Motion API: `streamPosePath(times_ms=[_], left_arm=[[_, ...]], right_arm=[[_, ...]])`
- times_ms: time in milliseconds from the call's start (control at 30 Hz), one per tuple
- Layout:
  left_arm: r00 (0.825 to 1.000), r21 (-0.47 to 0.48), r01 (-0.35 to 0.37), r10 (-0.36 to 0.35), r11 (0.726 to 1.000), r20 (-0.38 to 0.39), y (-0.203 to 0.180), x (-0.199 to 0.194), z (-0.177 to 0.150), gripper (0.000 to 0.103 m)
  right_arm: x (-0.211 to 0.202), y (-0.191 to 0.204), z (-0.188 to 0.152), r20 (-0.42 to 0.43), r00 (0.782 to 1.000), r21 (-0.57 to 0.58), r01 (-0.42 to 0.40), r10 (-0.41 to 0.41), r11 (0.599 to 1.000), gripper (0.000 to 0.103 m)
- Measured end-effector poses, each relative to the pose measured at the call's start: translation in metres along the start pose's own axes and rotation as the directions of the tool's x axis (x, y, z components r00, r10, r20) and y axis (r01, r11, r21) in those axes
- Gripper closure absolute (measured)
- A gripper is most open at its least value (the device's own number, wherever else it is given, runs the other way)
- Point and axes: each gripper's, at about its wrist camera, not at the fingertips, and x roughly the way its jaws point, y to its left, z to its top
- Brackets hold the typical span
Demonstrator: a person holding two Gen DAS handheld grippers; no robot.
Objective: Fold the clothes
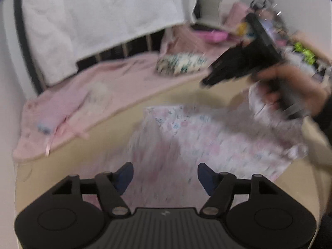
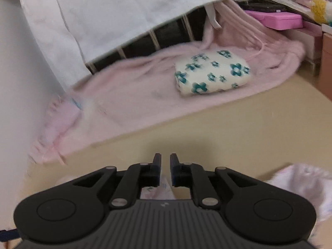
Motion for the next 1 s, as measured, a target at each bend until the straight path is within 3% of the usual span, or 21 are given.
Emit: streamPosePath(times_ms=[33, 67, 133, 200, 233, 267, 333, 400, 467, 567, 633, 700, 733, 767, 800, 833, 900, 933, 967, 1000], left_arm=[[0.999, -0.015, -0.016, 0.016, 1.0, -0.034, 0.0, 0.008, -0.005, 0.037], [0.997, -0.05, -0.036, 0.033, 0.998, -0.064, 0.003, 0.013, -0.01, 0.043], [0.994, -0.128, -0.058, 0.046, 0.99, -0.095, 0.007, 0.018, -0.022, 0.049], [0.996, -0.201, -0.055, 0.039, 0.978, -0.079, 0.007, 0.012, -0.035, 0.051], [0.997, -0.207, -0.055, 0.041, 0.977, -0.069, 0.003, 0.006, -0.042, 0.051], [0.997, -0.202, -0.053, 0.041, 0.978, -0.061, -0.006, -0.001, -0.048, 0.051], [0.997, -0.192, -0.041, 0.029, 0.98, -0.065, -0.023, -0.016, -0.059, 0.05], [0.997, -0.183, -0.03, 0.017, 0.983, -0.071, -0.04, -0.031, -0.07, 0.047], [0.991, -0.195, -0.018, -0.008, 0.981, -0.131, -0.051, -0.048, -0.07, 0.051], [0.998, -0.305, 0.058, -0.055, 0.951, 0.02, -0.058, -0.088, -0.042, 0.048], [0.983, -0.346, 0.152, -0.106, 0.926, 0.148, -0.066, -0.096, -0.022, 0.039], [0.989, -0.28, 0.129, -0.104, 0.951, 0.104, -0.079, -0.07, -0.007, 0.041], [0.997, -0.266, 0.069, -0.056, 0.962, 0.056, -0.08, -0.052, -0.007, 0.055], [1.0, -0.251, 0.003, -0.002, 0.968, 0.006, -0.08, -0.033, -0.007, 0.08], [0.998, -0.259, -0.041, 0.03, 0.965, -0.047, -0.073, -0.017, -0.011, 0.09], [0.994, -0.292, -0.08, 0.054, 0.953, -0.097, -0.059, -0.003, -0.017, 0.095], [0.976, -0.368, -0.215, 0.193, 0.905, -0.097, -0.027, 0.005, -0.028, 0.092], [0.943, -0.405, -0.328, 0.321, 0.854, -0.088, -0.012, 0.003, -0.032, 0.091], [0.894, -0.451, -0.429, 0.44, 0.783, -0.087, 0.002, -0.004, -0.036, 0.088], [0.874, -0.503, -0.444, 0.481, 0.741, -0.063, 0.011, -0.018, -0.039, 0.083]], right_arm=[[-0.015, 0.005, -0.011, 0.007, 0.997, -0.07, -0.07, 0.07, 0.995, 0.082], [-0.03, 0.009, -0.023, 0.007, 0.991, -0.14, -0.135, 0.137, 0.981, 0.061], [-0.058, 0.021, -0.056, -0.045, 0.973, -0.284, -0.231, 0.228, 0.931, 0.049], [-0.072, 0.03, -0.089, -0.138, 0.959, -0.379, -0.283, 0.248, 0.881, 0.051], [-0.077, 0.032, -0.107, -0.173, 0.956, -0.41, -0.288, 0.237, 0.865, 0.058], [-0.08, 0.032, -0.119, -0.186, 0.958, -0.429, -0.278, 0.217, 0.859, 0.067], [-0.088, 0.026, -0.14, -0.183, 0.966, -0.455, -0.249, 0.184, 0.855, 0.073], [-0.104, 0.015, -0.155, -0.173, 0.97, -0.455, -0.23, 0.168, 0.86, 0.074], [-0.12, 0.006, -0.164, -0.18, 0.97, -0.446, -0.231, 0.166, 0.865, 0.074], [-0.14, -0.004, -0.174, -0.194, 0.964, -0.423, -0.251, 0.183, 0.871, 0.073], [-0.145, -0.005, -0.177, -0.191, 0.963, -0.418, -0.255, 0.189, 0.872, 0.071], [-0.145, -0.002, -0.179, -0.182, 0.966, -0.412, -0.244, 0.183, 0.878, 0.068], [-0.143, -0.002, -0.176, -0.18, 0.966, -0.413, -0.244, 0.184, 0.878, 0.066], [-0.143, -0.001, -0.178, -0.173, 0.967, -0.416, -0.244, 0.187, 0.876, 0.065], [-0.141, -0.001, -0.178, -0.167, 0.968, -0.415, -0.241, 0.187, 0.877, 0.065], [-0.142, -0.002, -0.178, -0.163, 0.968, -0.41, -0.242, 0.19, 0.879, 0.065], [-0.143, -0.004, -0.18, -0.154, 0.968, -0.4, -0.242, 0.196, 0.884, 0.065], [-0.144, -0.004, -0.181, -0.149, 0.968, -0.393, -0.243, 0.199, 0.887, 0.065], [-0.144, -0.005, -0.182, -0.145, 0.969, -0.392, -0.244, 0.202, 0.887, 0.064], [-0.144, -0.004, -0.182, -0.145, 0.969, -0.395, -0.244, 0.202, 0.886, 0.063]])
